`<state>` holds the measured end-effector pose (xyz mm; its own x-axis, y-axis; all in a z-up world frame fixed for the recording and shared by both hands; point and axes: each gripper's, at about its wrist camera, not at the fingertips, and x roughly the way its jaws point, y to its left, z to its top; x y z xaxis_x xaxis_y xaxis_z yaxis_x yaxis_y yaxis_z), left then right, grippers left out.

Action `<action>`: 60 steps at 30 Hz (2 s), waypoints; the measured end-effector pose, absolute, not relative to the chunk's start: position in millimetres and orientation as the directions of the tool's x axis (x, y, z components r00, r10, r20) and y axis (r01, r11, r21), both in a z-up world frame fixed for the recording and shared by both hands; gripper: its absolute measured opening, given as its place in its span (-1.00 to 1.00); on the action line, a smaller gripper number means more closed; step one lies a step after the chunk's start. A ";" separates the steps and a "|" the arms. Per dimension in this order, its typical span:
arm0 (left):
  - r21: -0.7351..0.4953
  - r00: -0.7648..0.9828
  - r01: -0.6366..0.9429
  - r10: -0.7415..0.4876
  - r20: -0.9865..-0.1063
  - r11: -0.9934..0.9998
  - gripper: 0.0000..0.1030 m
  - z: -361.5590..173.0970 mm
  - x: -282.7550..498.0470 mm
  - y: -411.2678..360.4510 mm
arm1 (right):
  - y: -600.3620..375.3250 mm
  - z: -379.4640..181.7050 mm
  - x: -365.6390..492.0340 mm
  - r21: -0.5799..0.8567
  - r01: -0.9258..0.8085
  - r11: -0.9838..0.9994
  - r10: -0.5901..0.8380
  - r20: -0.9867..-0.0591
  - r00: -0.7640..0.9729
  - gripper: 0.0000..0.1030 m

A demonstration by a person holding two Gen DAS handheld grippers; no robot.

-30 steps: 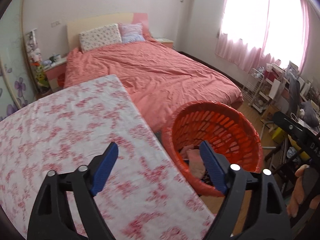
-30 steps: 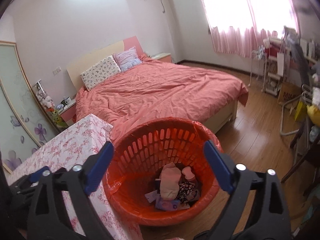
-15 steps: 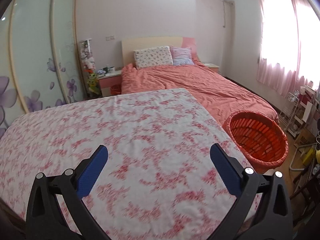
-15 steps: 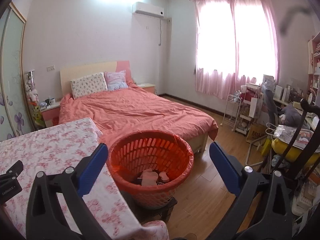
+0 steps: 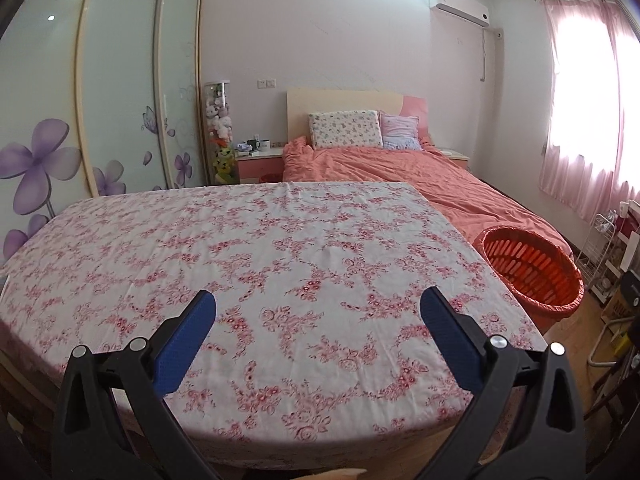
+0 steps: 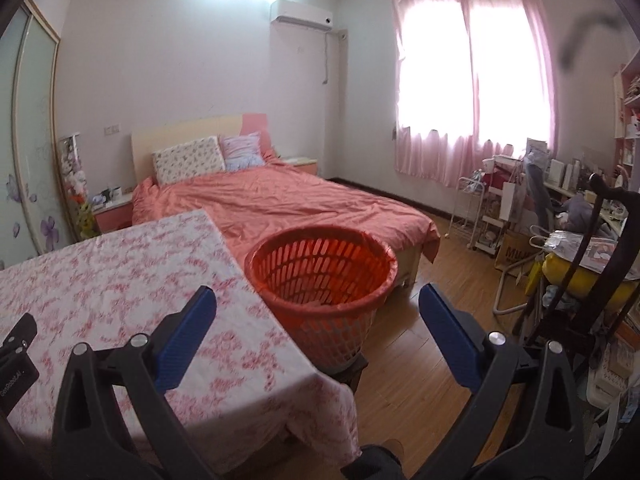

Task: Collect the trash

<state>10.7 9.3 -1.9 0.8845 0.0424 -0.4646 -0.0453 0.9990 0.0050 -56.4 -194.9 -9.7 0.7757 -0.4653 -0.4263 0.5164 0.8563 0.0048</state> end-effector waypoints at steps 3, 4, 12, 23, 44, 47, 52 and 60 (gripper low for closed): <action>-0.002 0.883 -0.048 0.042 -0.468 0.999 0.96 -4.2 5.4 13.7 | -189.2 -11.9 -52.1 0.000 0.509 0.861 -0.452 -0.459 0.765 0.92; -0.007 0.880 -0.049 0.040 -0.473 0.999 0.96 -4.1 5.8 14.8 | -187.2 -11.8 -50.6 -0.003 0.509 0.861 -0.452 -0.464 0.761 0.92; -0.035 0.859 -0.052 0.027 -0.511 0.998 0.96 -7.2 3.2 19.5 | -180.5 -10.9 -49.9 -0.022 0.510 0.860 -0.448 -0.512 0.733 0.92; -0.038 0.861 -0.037 0.013 -0.509 0.999 0.96 -0.5 -5.3 18.7 | -180.5 -9.2 -58.7 -0.013 0.511 0.859 -0.436 -0.540 0.720 0.92; 0.015 0.866 -0.041 0.043 -0.498 0.999 0.96 5.2 -7.6 9.5 | -177.5 -1.2 -61.7 -0.030 0.508 0.861 -0.445 -0.530 0.722 0.92; 0.011 0.867 -0.039 0.040 -0.497 0.999 0.96 6.2 -8.0 9.1 | -176.0 -0.5 -61.0 -0.028 0.505 0.863 -0.441 -0.531 0.724 0.92; 0.007 0.867 -0.038 0.037 -0.496 0.999 0.96 7.1 -8.5 9.6 | -175.0 0.4 -60.6 -0.027 0.503 0.864 -0.438 -0.530 0.726 0.92; -0.001 0.867 -0.035 0.030 -0.497 0.999 0.96 8.4 -8.6 8.2 | -174.6 0.4 -60.6 -0.027 0.502 0.864 -0.438 -0.531 0.725 0.92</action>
